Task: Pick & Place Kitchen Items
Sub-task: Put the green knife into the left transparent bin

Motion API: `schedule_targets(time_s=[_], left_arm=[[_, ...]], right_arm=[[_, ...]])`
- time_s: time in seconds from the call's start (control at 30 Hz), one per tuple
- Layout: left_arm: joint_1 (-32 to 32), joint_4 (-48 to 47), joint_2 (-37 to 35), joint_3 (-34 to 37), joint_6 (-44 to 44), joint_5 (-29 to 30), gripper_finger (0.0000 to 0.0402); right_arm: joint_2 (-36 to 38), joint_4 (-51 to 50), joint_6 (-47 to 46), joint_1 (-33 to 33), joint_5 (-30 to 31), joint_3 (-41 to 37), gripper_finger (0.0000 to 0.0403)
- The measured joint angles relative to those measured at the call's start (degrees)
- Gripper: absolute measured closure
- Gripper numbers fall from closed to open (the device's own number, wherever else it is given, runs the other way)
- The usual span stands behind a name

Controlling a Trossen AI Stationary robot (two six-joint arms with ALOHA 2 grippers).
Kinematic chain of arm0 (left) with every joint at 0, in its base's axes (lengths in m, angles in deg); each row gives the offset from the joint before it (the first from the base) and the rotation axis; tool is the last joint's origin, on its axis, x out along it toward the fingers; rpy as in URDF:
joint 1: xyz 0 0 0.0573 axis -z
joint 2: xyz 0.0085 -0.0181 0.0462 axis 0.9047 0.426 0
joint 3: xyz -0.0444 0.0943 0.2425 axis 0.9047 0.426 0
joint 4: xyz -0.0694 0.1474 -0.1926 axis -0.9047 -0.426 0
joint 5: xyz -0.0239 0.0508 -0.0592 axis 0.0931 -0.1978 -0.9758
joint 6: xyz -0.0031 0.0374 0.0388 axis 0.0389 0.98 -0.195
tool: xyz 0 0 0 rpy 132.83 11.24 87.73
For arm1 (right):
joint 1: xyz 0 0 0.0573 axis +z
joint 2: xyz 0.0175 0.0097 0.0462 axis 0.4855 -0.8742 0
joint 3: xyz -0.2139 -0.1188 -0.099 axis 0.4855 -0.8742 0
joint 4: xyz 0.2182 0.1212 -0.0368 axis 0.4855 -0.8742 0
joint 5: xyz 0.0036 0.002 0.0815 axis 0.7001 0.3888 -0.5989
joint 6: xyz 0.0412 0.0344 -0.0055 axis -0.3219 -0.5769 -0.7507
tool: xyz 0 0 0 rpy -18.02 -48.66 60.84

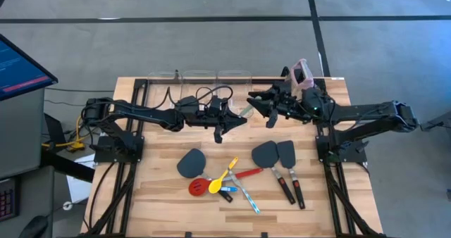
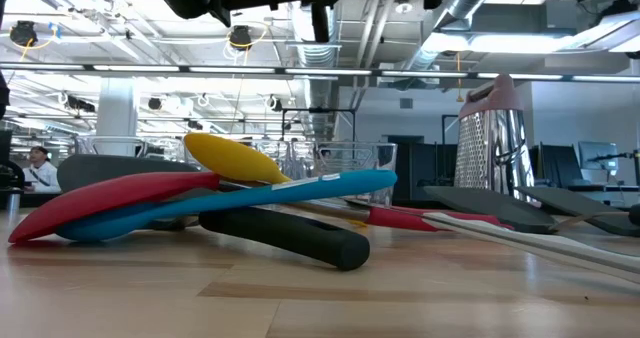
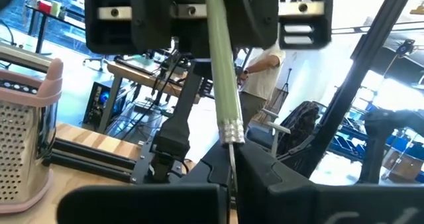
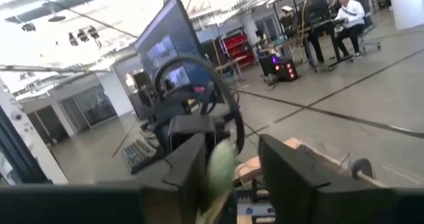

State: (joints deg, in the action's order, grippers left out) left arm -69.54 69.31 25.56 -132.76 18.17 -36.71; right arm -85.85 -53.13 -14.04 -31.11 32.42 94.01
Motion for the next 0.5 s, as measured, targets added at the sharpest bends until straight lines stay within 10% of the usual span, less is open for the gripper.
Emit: schedule_targets(time_s=[0.27, 0.5], left_arm=[[0.0, 0.0, 0.0, 0.0, 0.2, -0.7, 0.04], [0.0, -0.1, 0.0, 0.0, 0.2, -0.7, 0.04]], right_arm=[[0.2, -1.2, 0.2, 0.0, 0.0, 0.0, 0.013], [3.5, -5.8, 2.1, 0.0, 0.0, 0.0, 0.0107]])
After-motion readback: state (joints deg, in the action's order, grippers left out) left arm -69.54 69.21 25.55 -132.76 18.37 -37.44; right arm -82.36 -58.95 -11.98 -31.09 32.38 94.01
